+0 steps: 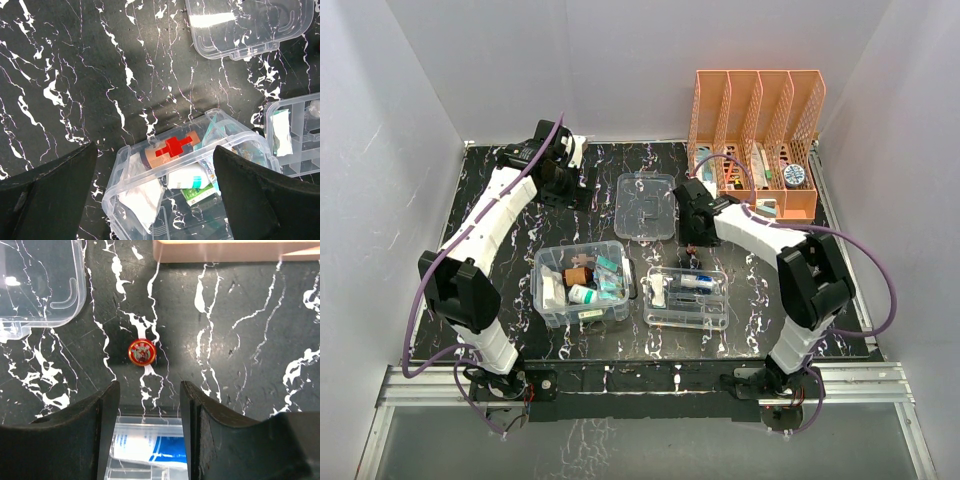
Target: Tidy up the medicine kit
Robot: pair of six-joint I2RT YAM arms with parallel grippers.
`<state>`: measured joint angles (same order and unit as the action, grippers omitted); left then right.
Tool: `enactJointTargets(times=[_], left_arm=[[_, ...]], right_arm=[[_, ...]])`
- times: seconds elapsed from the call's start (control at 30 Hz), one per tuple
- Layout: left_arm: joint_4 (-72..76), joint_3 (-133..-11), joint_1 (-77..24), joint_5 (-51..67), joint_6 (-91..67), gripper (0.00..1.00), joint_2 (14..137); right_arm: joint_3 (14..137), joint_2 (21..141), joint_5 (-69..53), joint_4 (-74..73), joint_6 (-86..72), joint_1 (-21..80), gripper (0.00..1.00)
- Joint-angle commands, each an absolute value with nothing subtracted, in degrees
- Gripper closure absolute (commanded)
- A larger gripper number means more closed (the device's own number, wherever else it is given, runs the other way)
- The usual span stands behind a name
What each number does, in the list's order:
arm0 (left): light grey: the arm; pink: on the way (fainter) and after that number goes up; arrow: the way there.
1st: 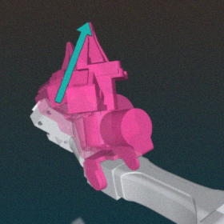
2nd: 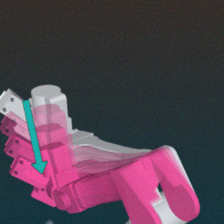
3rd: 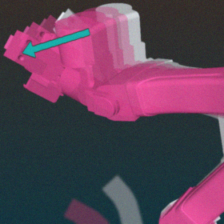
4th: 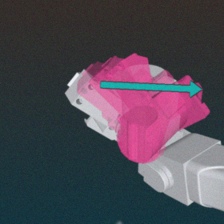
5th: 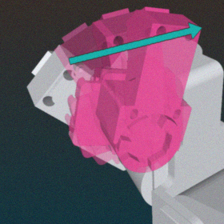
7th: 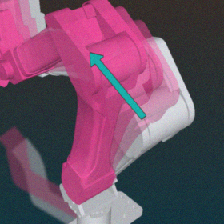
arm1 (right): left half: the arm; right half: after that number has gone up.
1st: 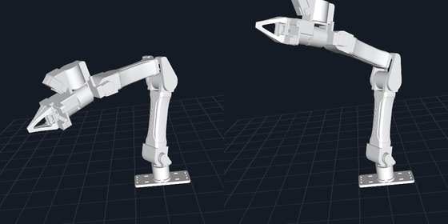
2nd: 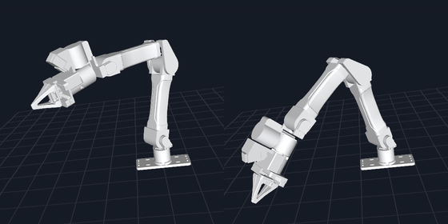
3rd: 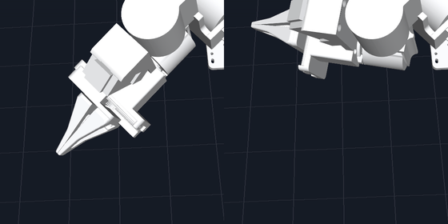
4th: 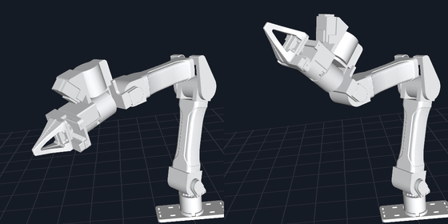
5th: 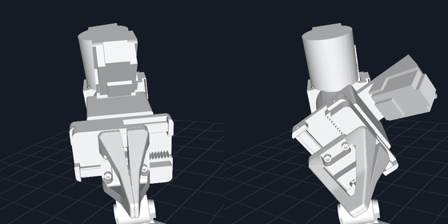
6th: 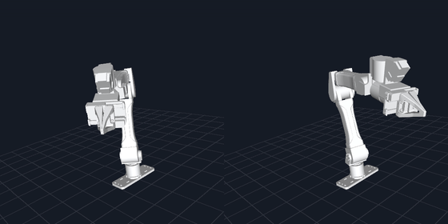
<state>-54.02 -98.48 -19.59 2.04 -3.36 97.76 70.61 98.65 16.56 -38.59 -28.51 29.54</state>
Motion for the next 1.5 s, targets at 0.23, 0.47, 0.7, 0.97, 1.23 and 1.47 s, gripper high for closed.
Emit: enactJointTargets(times=[0.23,0.47,0.7,0.97,1.23,1.47], left_arm=[[-55.23,-98.09,-19.25,2.68,-2.69,0.01,97.29],[-54.86,-98.34,-19.25,3.24,-2.71,0.01,98.53],[-54.47,-98.44,-19.25,3.86,-2.65,0.01,99.61],[-54.15,-98.36,-19.25,3.81,-2.42,0.01,100.02],[-54.02,-98.48,-19.26,3.95,-2.29,0.01,100.28],[-53.73,-98.61,-19.25,4.34,-2.43,0.01,100.45]], right_arm=[[69.43,104.29,13.32,-30.28,-26.73,28.32,0.53],[69.35,106.52,13.05,-29.33,-26.3,28.04,0.53],[69.6,108.24,12.87,-28.9,-26.02,27.69,0.58],[69.78,109.67,12.51,-29.16,-25.84,27.34,0.75],[69.77,108.6,12.93,-30.49,-25.74,27.27,0.87],[71.15,100.95,15.47,-35.56,-26.68,28.34,0.88]])
